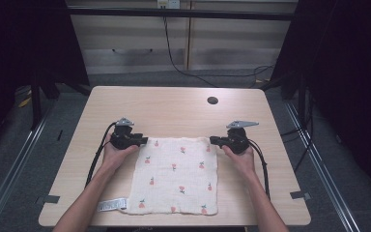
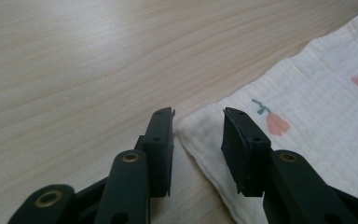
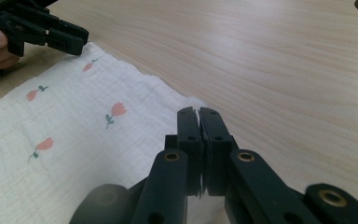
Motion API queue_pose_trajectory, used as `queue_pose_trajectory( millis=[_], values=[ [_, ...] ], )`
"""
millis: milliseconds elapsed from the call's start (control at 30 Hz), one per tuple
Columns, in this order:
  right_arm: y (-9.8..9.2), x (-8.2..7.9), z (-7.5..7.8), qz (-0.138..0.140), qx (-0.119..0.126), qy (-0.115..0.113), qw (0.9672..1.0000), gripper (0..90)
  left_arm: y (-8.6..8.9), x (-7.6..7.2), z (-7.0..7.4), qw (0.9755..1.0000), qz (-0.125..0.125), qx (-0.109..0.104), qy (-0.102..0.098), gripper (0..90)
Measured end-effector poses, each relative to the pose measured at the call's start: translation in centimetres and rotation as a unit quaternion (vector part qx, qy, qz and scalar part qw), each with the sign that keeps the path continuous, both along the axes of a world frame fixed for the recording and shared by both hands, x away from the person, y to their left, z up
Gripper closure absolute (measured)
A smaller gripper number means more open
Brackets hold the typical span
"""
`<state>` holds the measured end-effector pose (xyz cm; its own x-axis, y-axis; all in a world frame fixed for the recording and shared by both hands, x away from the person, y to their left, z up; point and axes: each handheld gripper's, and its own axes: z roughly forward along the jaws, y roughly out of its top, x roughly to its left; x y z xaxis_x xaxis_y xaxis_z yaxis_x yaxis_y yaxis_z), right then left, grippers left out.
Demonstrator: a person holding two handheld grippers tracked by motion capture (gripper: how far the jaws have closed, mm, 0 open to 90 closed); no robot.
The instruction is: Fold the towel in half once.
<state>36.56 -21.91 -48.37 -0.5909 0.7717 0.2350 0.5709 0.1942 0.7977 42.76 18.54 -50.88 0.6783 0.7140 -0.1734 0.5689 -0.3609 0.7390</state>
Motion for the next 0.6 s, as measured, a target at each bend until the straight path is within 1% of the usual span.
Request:
queue_pose_trajectory(
  millis=[33,67,167,233,333,400,433,467,533,567,600],
  values=[
    [0.02,-0.03,-0.03,0.0,0.0,0.002,1.0,88.2,-0.07,-0.07,-0.01,1.0,-0.001,0.005,-0.006,65.3],
    [0.04,-0.04,-0.07,0.001,0.0,0.002,1.0,88.2,-0.16,-0.16,-0.05,1.0,-0.007,0.004,-0.006,67.0],
    [0.11,-0.02,-0.08,0.002,0.0,0.003,1.0,88.2,-0.6,-0.47,-0.06,0.9996,-0.023,0.012,-0.014,75.1],
    [0.12,-0.03,-0.06,0.004,0.001,0.003,1.0,88.2,-0.67,-0.51,-0.06,0.9995,-0.028,0.009,-0.008,78.6],
    [0.09,-0.11,0.05,0.005,0.002,0.002,1.0,88.3,-0.68,-0.57,-0.08,0.9996,-0.029,0.003,-0.003,85.4],
    [0.01,-0.18,0.16,0.004,0.004,0.002,1.0,88.3,-0.65,-0.6,-0.1,0.9995,-0.031,0.0,-0.002,87.1],
    [-0.03,-0.23,0.21,0.002,0.004,0.003,1.0,88.3,-0.55,-0.61,-0.05,0.9994,-0.035,0.006,-0.002,87.4],
    [-0.09,-0.24,0.23,0.002,0.004,0.0,1.0,88.4,-0.59,-0.69,-0.03,0.9994,-0.035,0.002,-0.002,87.5],
    [-0.16,-0.32,0.28,-0.001,0.006,-0.001,1.0,88.3,-0.65,-0.85,0.12,0.9993,-0.037,0.005,-0.005,87.7],
    [-0.18,-0.36,0.3,-0.002,0.006,-0.001,1.0,88.4,-0.71,-0.96,0.22,0.9993,-0.037,-0.001,-0.005,87.7],
    [-0.23,-0.35,0.3,-0.001,0.005,-0.003,1.0,88.4,-0.74,-1.05,0.39,0.9992,-0.04,-0.002,-0.007,87.8]
  ],
)
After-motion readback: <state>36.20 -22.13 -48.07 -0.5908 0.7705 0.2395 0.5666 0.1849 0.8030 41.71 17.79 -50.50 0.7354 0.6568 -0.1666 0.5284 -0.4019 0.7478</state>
